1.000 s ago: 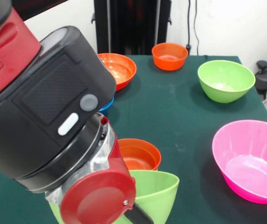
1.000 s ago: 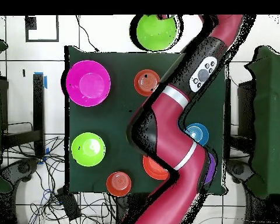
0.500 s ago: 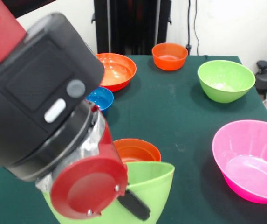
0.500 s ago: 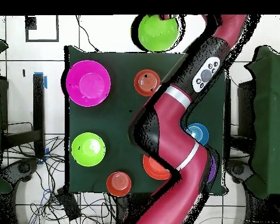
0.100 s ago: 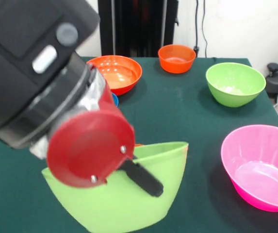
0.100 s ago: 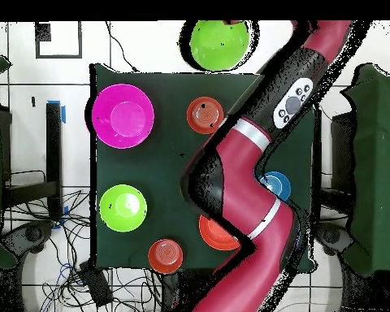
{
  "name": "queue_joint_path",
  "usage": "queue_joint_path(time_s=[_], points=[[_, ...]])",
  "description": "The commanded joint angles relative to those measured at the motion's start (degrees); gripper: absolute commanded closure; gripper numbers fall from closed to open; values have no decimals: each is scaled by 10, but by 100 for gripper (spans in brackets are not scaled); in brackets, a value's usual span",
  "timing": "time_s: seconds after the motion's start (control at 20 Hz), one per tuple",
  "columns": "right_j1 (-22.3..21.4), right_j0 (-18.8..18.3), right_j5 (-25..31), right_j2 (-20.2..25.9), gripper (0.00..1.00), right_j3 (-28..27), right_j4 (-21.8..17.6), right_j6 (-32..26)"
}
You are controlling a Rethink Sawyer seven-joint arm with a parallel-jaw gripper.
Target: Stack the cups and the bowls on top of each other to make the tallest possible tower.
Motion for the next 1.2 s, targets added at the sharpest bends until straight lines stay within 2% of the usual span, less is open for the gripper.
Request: queue_joint_path(time_s=[0.05, 0.25, 0.55, 0.7, 0.95, 1.2], points=[[-11, -20, 81, -147, 100, -18, 70, 27], [-8, -22, 98, -187, 100, -5, 122, 38], [-4, -17, 99, -251, 100, 19, 185, 55], [-1, -16, 93, -277, 100, 36, 229, 67], [-6, -12, 95, -313, 100, 41, 271, 72], [-14, -7, 101, -344, 100, 41, 311, 101]])
